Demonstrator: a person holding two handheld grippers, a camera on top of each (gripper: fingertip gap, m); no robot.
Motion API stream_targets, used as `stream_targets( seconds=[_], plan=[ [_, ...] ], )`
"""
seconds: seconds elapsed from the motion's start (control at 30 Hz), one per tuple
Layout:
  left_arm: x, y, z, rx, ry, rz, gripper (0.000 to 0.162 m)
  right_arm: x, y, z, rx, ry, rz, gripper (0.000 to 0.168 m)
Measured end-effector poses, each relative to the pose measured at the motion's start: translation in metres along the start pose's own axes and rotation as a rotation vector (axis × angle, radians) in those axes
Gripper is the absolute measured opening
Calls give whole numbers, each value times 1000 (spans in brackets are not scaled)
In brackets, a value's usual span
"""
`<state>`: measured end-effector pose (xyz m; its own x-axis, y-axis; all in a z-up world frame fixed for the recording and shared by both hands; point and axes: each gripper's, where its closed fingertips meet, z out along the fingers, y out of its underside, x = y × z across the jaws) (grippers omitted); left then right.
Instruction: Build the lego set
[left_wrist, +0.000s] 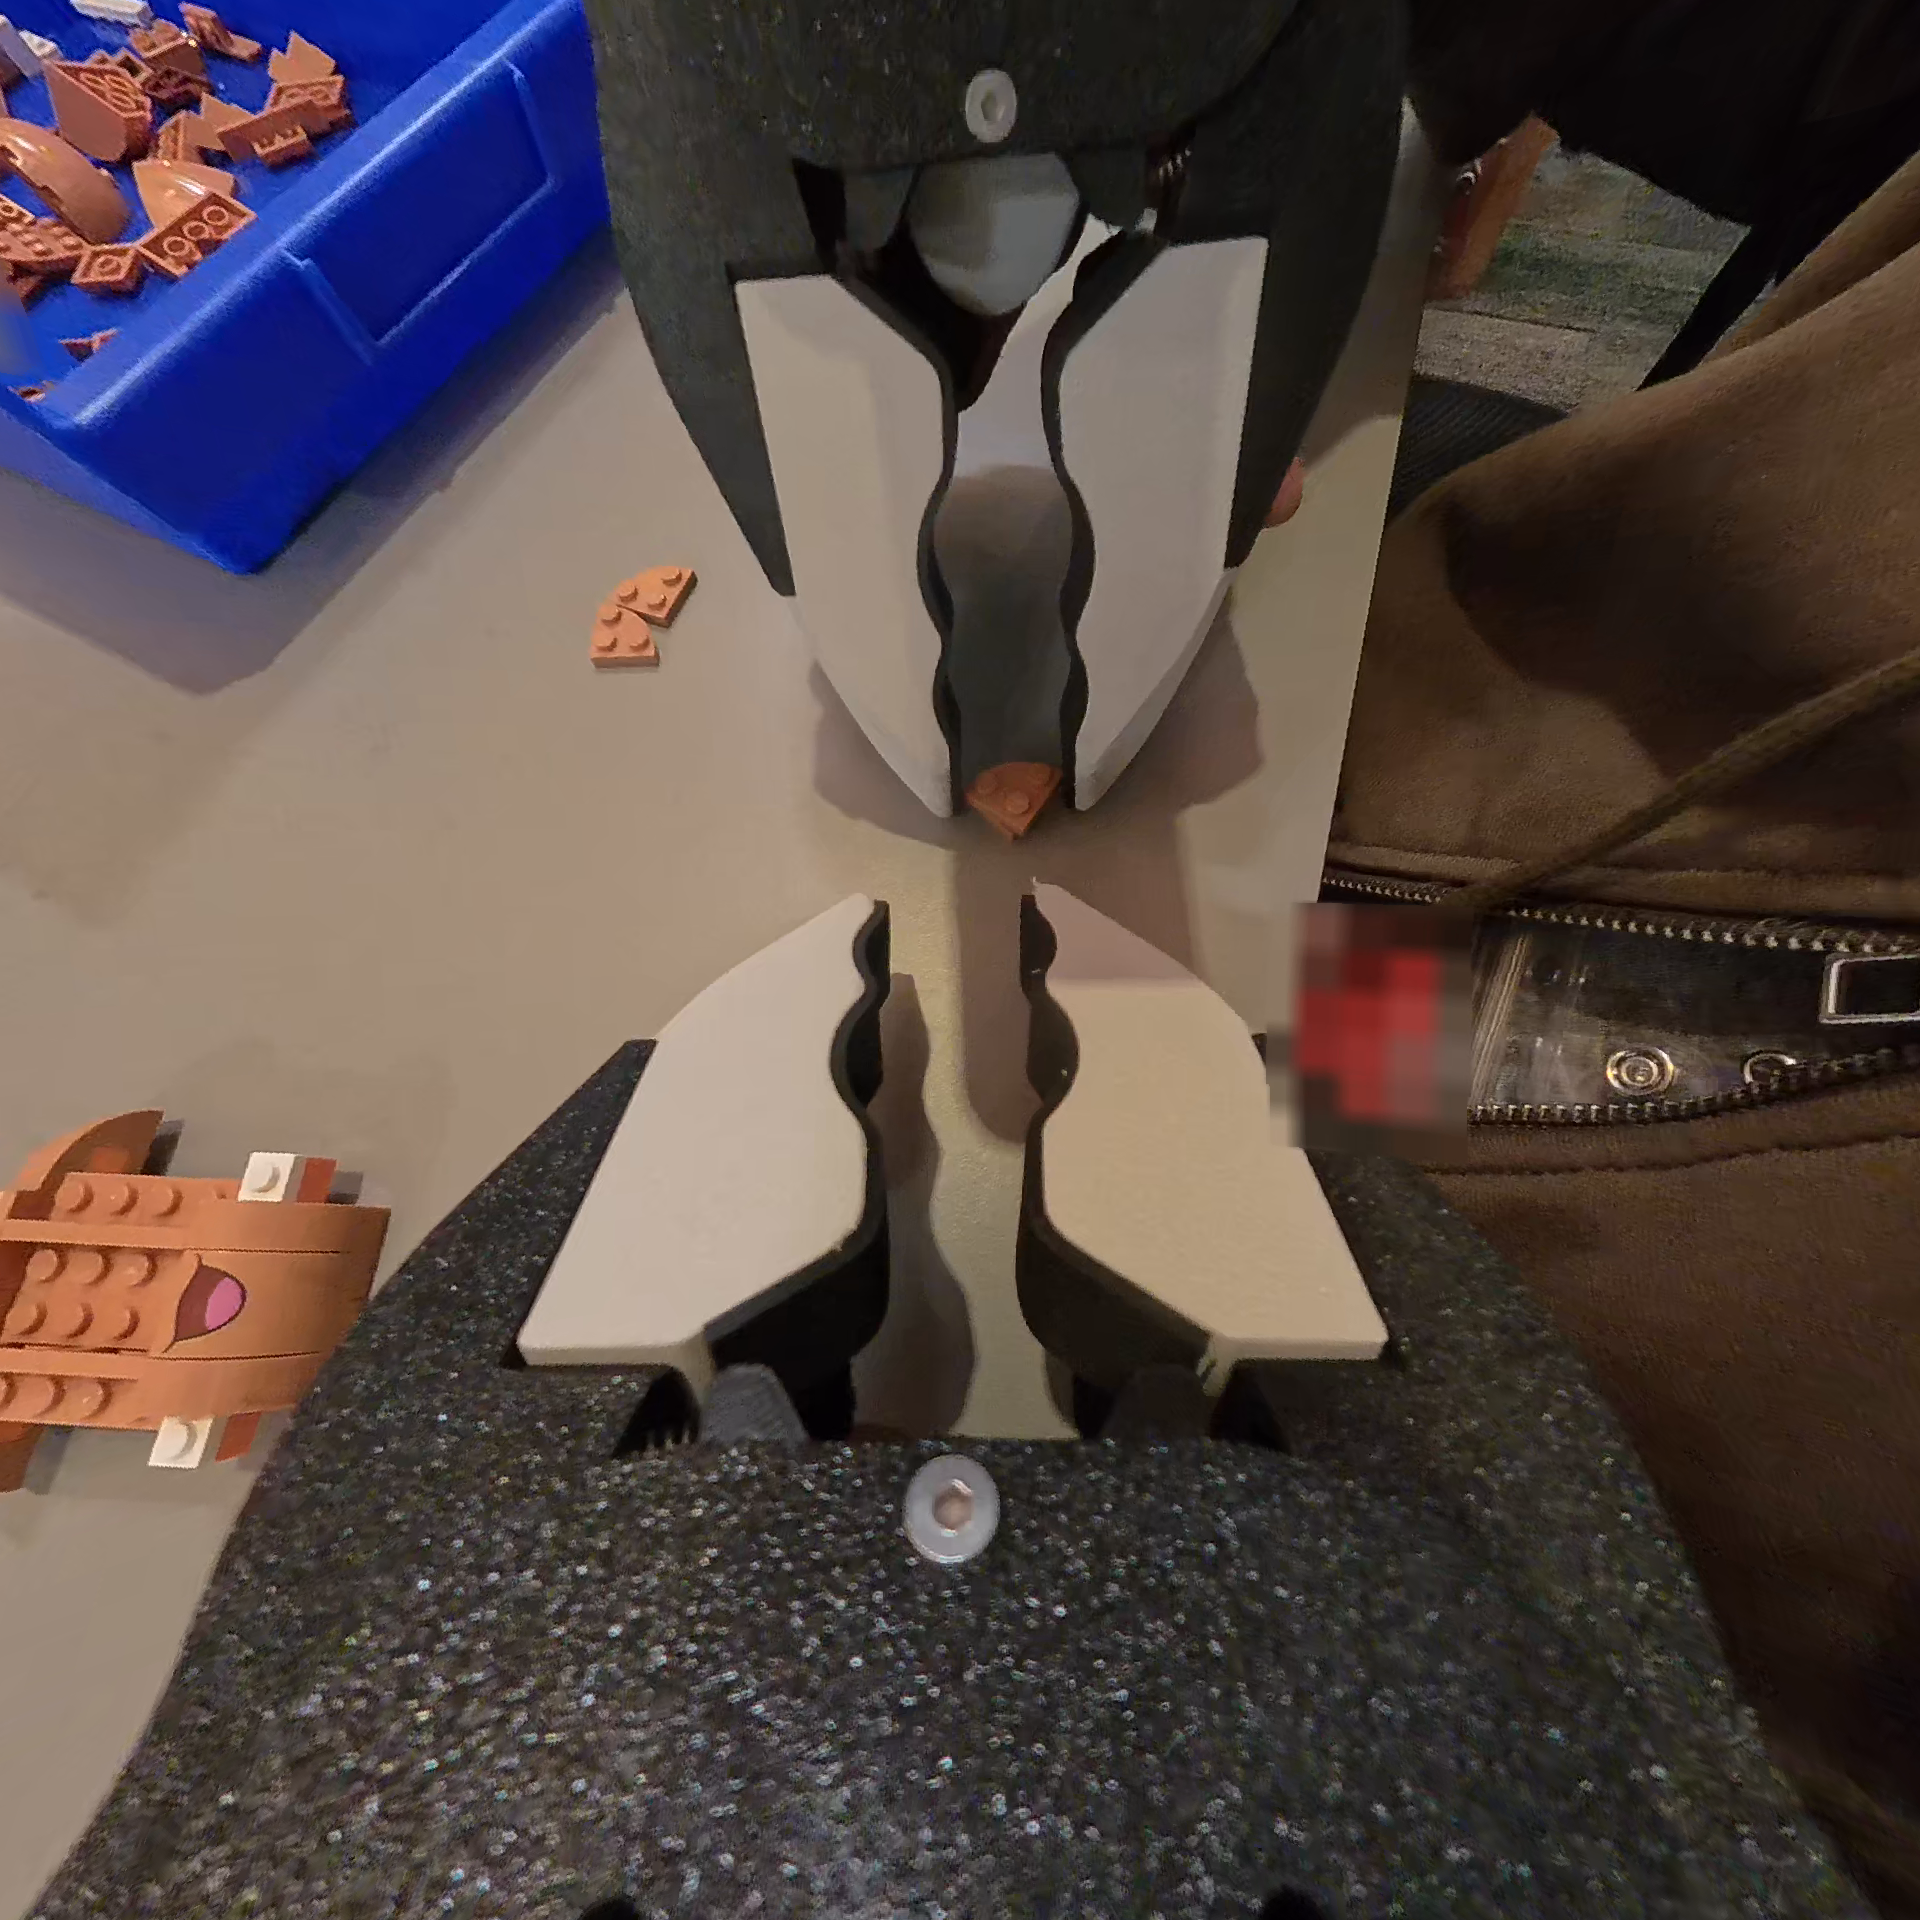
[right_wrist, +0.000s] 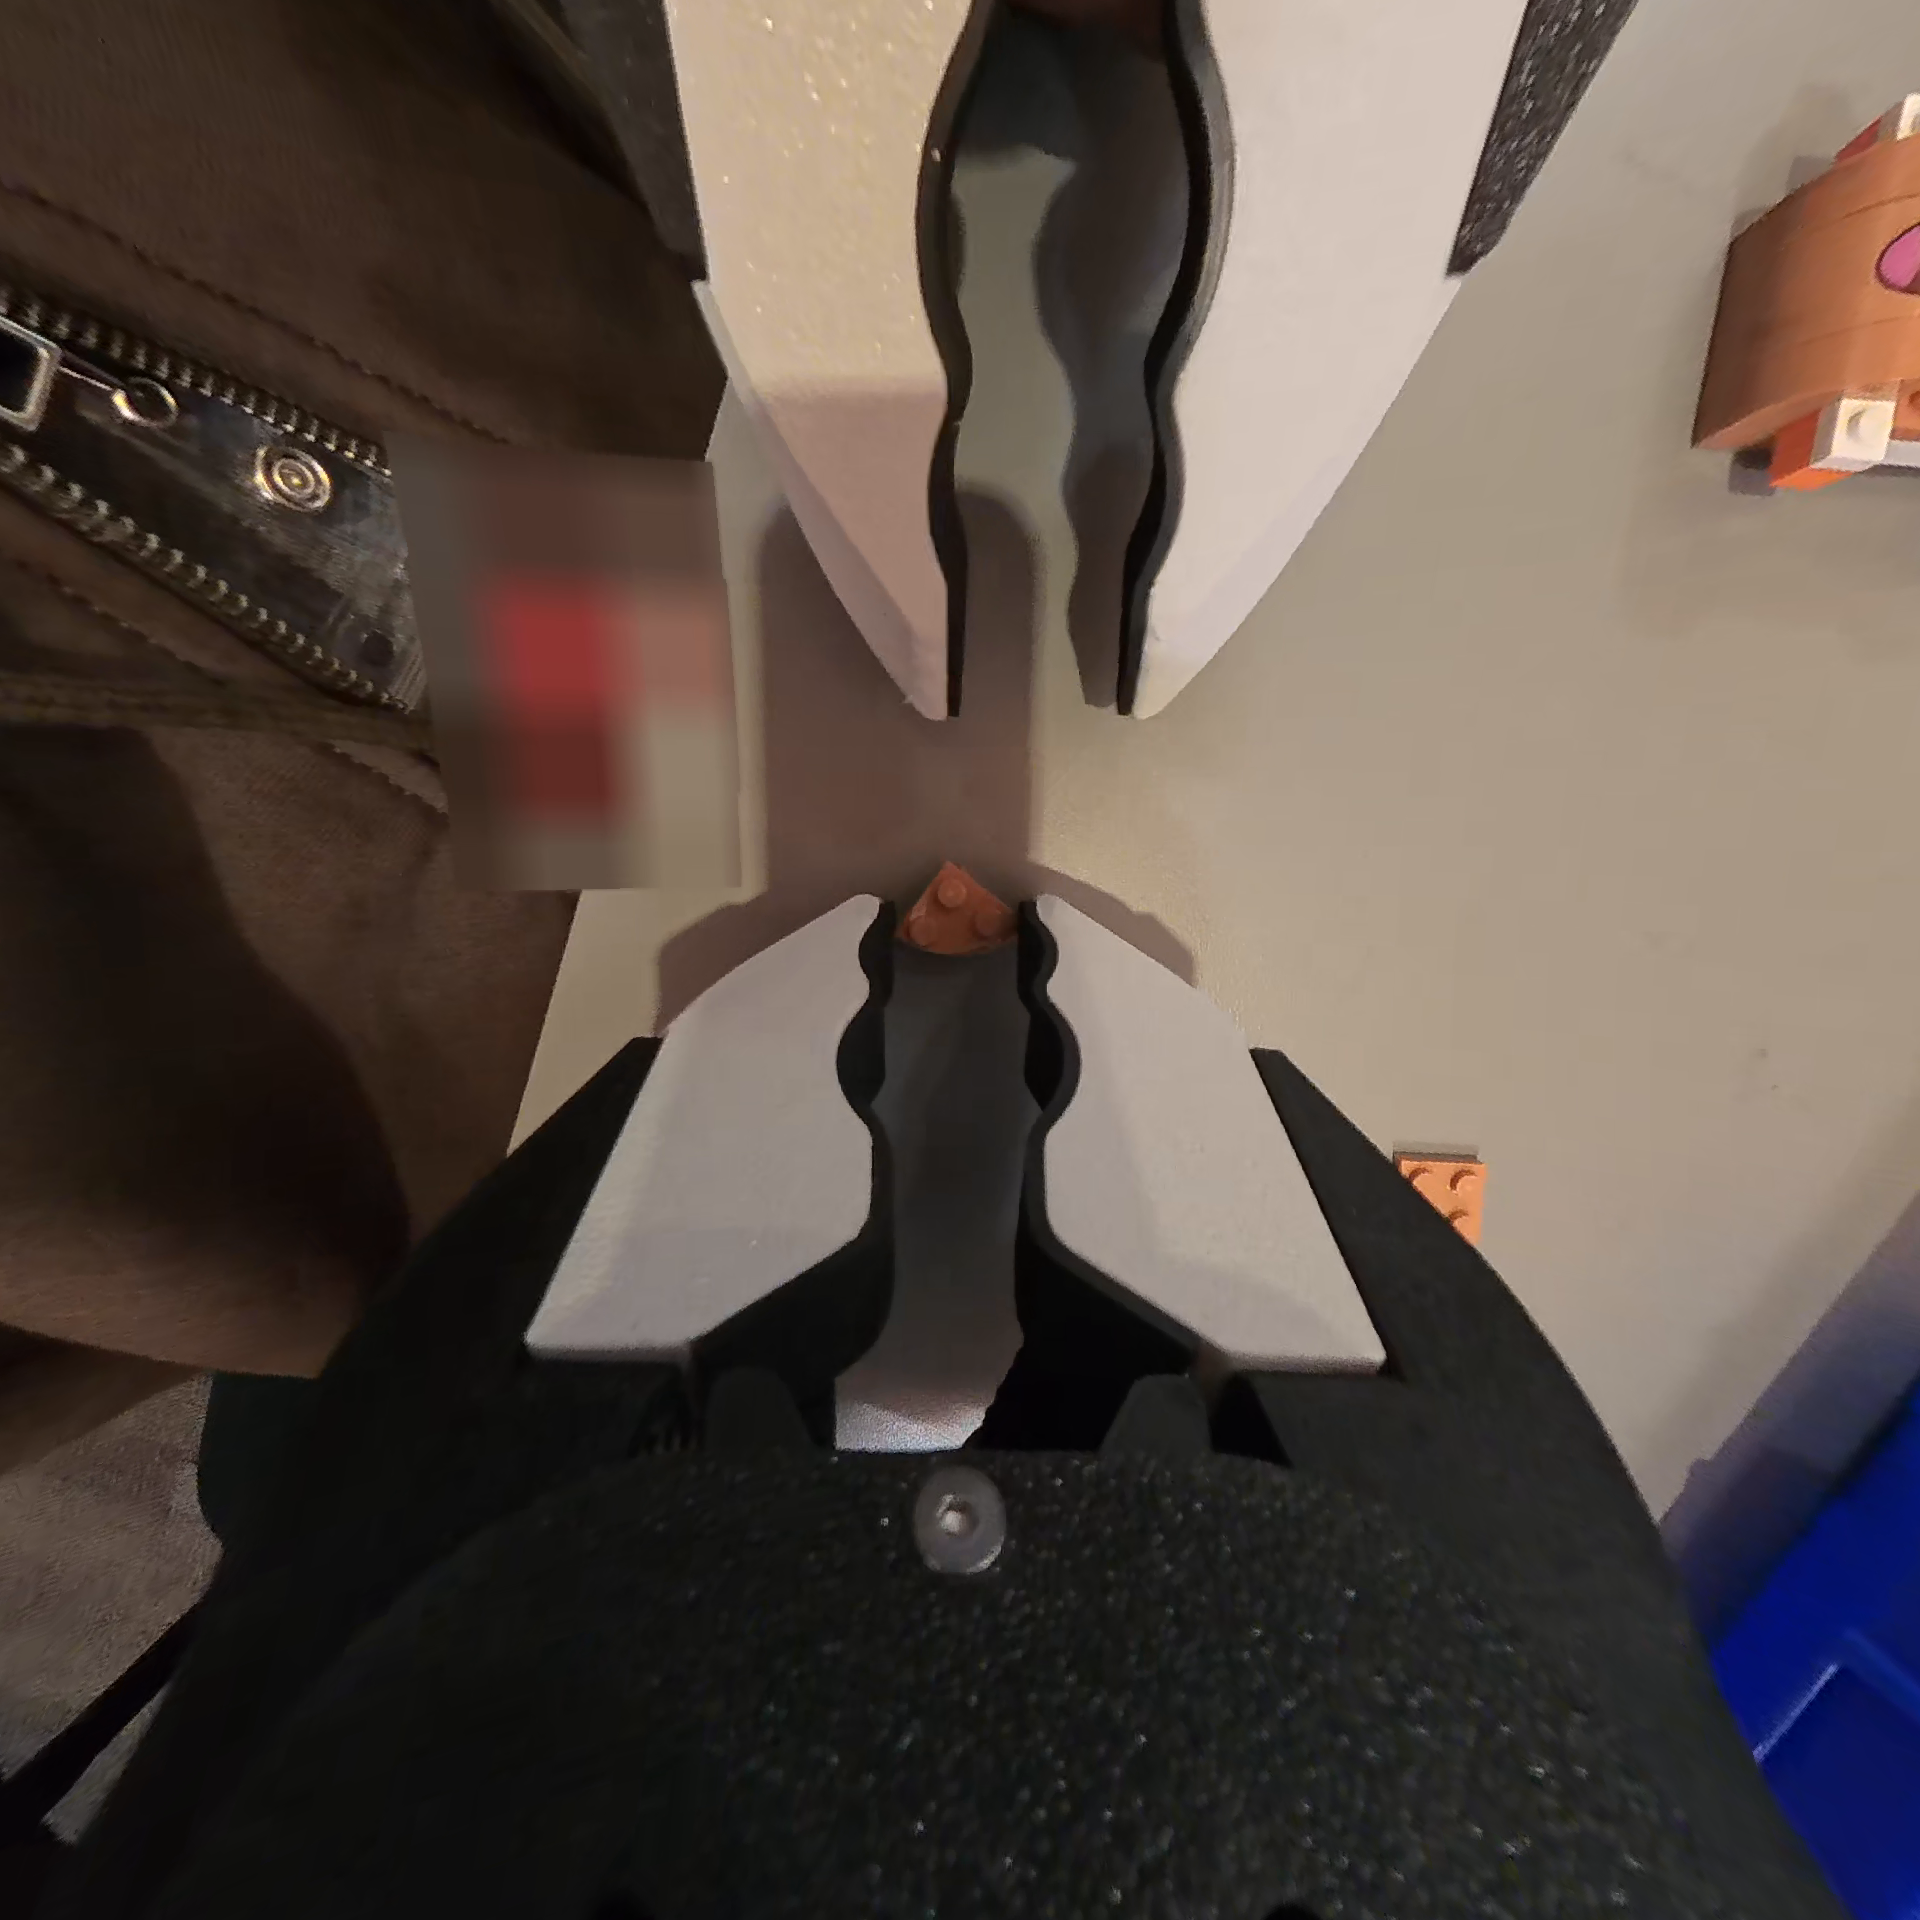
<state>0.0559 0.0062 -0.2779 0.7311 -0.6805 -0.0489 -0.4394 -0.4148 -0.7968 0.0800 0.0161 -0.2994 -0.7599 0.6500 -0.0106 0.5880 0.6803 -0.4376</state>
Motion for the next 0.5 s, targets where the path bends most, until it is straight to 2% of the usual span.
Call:
stream_targets(
  seconds=[0.2, 0.4, 0.5],
  plan=[
    [-5, -1, -3, 30, 6, -81, 24, 4, 0, -1, 50, 45, 7, 22],
    [-11, -19, -14, 183, 91, -287, 25, 22, -16, -27, 196, 299, -73, 22],
    [-14, -21, -14, 206, 101, -344, 27, 24, -21, -38, 205, 389, -111, 22]
  ],
)
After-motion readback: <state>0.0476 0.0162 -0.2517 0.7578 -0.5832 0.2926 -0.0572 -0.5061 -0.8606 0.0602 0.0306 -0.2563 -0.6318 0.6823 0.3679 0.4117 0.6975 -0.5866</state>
